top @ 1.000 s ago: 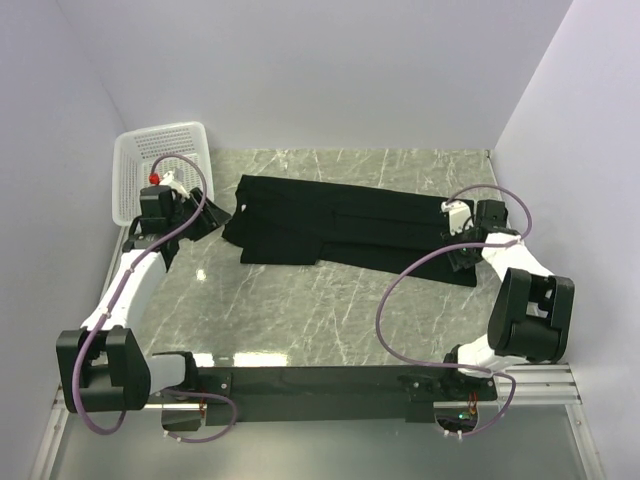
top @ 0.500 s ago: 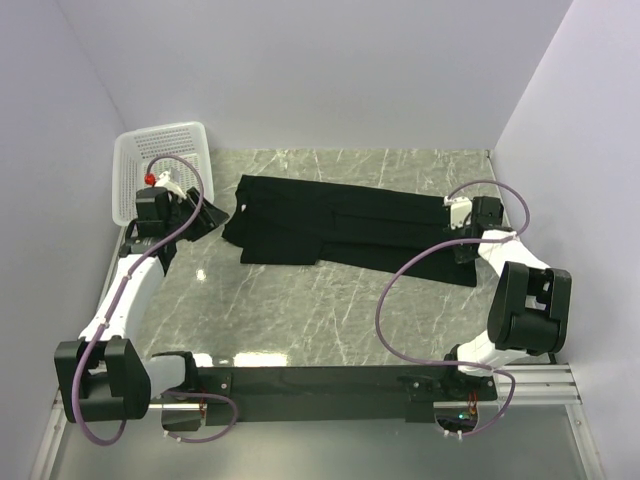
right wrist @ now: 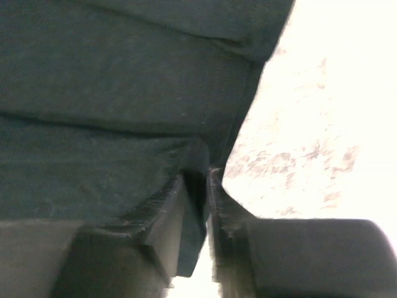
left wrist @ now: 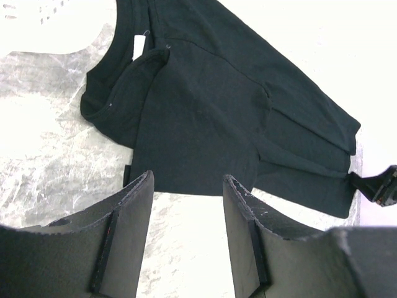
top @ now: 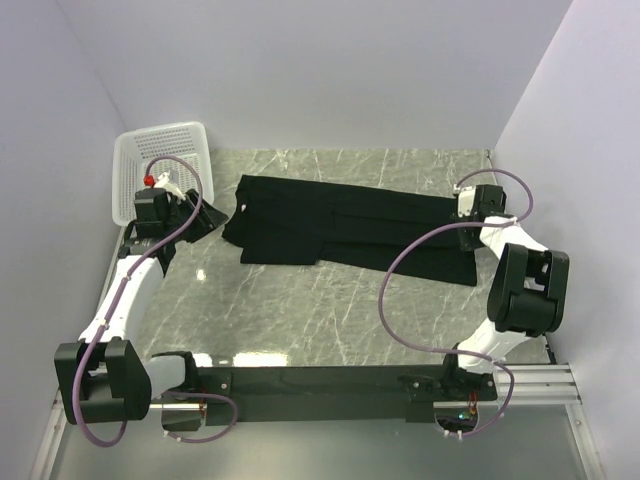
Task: Fold and stack the t-shirts
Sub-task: Smooth out the T-shirt at the center of the board.
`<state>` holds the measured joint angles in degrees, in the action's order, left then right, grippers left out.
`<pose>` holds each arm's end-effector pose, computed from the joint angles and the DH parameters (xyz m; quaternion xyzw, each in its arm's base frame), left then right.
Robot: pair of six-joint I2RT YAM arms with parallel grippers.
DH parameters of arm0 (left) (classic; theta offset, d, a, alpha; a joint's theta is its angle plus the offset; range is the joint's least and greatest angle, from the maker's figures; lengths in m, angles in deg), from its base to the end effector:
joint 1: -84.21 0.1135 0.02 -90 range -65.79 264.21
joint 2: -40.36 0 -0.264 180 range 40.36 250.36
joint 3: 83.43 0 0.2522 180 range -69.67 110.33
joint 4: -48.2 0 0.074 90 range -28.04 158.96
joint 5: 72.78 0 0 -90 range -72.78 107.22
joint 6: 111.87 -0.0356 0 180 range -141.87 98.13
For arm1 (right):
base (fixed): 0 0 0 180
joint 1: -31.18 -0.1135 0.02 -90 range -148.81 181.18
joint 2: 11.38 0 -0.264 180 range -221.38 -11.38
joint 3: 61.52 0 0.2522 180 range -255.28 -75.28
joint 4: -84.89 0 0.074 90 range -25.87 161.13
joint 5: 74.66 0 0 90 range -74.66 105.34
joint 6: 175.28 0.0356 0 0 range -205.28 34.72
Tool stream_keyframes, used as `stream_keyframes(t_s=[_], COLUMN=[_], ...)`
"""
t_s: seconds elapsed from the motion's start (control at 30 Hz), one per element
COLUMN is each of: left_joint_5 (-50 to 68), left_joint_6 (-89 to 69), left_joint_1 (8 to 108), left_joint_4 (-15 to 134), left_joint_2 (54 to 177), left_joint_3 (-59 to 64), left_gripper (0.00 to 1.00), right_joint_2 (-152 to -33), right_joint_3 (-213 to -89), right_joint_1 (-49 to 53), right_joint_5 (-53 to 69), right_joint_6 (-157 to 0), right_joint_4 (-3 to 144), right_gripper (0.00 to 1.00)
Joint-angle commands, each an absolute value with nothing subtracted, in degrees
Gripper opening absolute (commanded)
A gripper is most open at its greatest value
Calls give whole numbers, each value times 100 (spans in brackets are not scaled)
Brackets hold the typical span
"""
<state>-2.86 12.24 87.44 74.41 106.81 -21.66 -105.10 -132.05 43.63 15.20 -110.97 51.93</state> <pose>0.2584 0.0023 0.2798 -0.1927 0.8390 -0.2755 0.4278 0.3223 -0.0711 0.1866 -0.1106 0.9503 -0.0940 0.2755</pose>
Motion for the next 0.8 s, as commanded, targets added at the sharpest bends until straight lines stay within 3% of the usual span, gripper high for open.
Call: stream_keyframes(t_s=[0.0,0.1,0.47,0.57,0.67,0.77], left_joint_5=[-423,-405,-352,-423,-510,-598], left_joint_6=[1153,1127,1109,1092,1039,925], left_joint_1=[8773,8790,8791,8799,8791,8791], left_joint_4=[7479,7523,7646,7681,7725,7848], left_joint_2=[10566,10531,10522,10522,10469,10425], left_joint_3=[-2054,-2028,-2010,-2036,-2063,-2089], left_gripper=[54,54,56,56,56,56], right_joint_2=[-10692,-10666,-10376,-10305,-10445,-10893], right_joint_3=[-13565,-13583,-13636,-13619,-13863,-14188], right_joint_1=[4445,4481,4744,4797,4815,4815], right_joint_5=[1903,1956,2036,1293,370,286], right_joint_6=[-10848,-10804,-10690,-10847,-11269,-11331], right_joint_4=[5364,5408,5452,5294,4645,4249], right_gripper=[40,50,50,44,28,11])
